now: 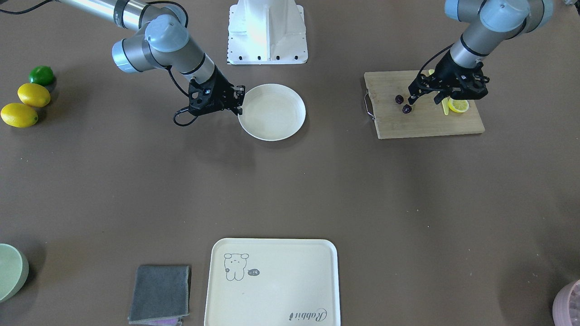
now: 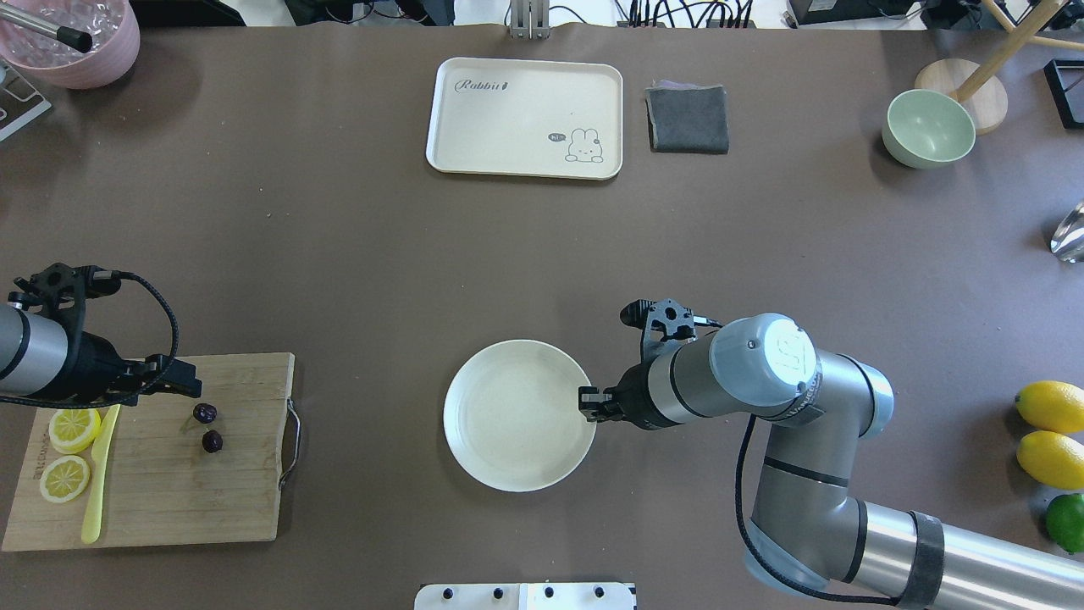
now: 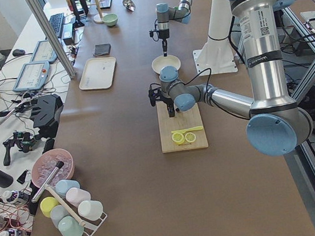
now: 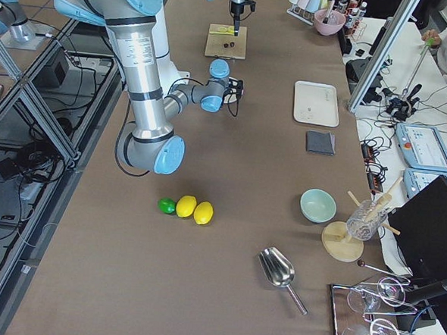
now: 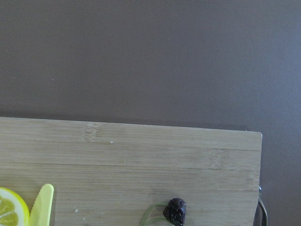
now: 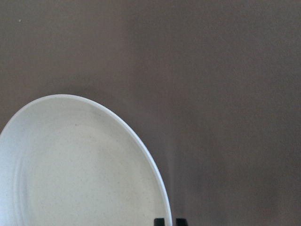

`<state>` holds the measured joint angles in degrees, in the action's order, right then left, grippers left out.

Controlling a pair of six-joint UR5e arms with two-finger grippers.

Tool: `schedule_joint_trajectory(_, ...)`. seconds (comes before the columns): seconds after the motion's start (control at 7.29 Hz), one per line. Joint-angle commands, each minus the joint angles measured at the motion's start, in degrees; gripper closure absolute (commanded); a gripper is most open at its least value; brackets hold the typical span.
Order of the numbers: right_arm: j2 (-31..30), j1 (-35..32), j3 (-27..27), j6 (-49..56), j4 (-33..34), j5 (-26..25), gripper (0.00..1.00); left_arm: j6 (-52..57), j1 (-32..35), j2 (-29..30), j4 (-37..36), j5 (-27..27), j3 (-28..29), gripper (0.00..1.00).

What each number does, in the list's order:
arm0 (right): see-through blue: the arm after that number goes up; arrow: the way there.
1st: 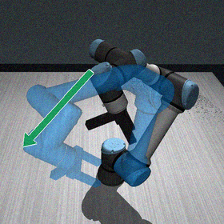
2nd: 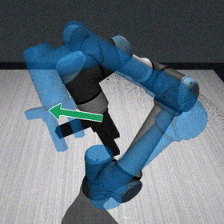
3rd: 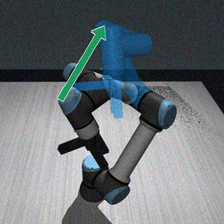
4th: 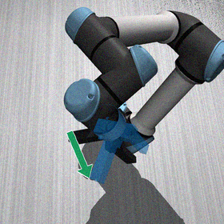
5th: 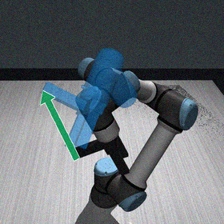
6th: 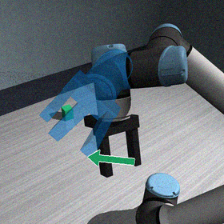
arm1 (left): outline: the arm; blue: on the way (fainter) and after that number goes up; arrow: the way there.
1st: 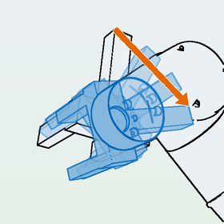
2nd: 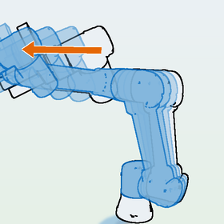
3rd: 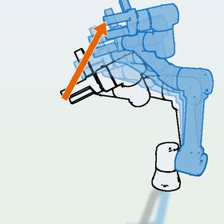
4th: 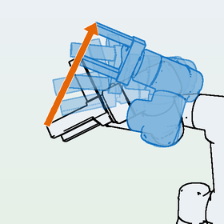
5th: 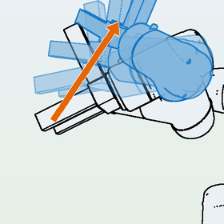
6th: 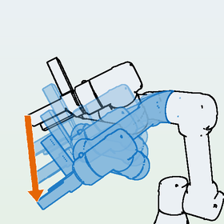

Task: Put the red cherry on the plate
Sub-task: 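Drag the white plate to center with right gripper while left reaches for cherries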

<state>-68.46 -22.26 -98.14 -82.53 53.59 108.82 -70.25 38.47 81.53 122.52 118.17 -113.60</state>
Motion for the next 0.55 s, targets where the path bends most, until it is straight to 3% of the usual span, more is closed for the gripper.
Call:
schedule_joint_trajectory(0.0, -1.0, -2.6, -0.6, 0.2, -0.2, 0.3, 0.0, -0.1, -1.9, 0.4, 0.0, -0.9, 0.7, 0.15)
schedule_joint_trajectory(0.41, -5.8, -11.2, -2.0, 1.3, -0.3, 8.5, 0.0, -0.1, -5.9, 0.8, 0.0, -4.8, 1.7, 0.25)
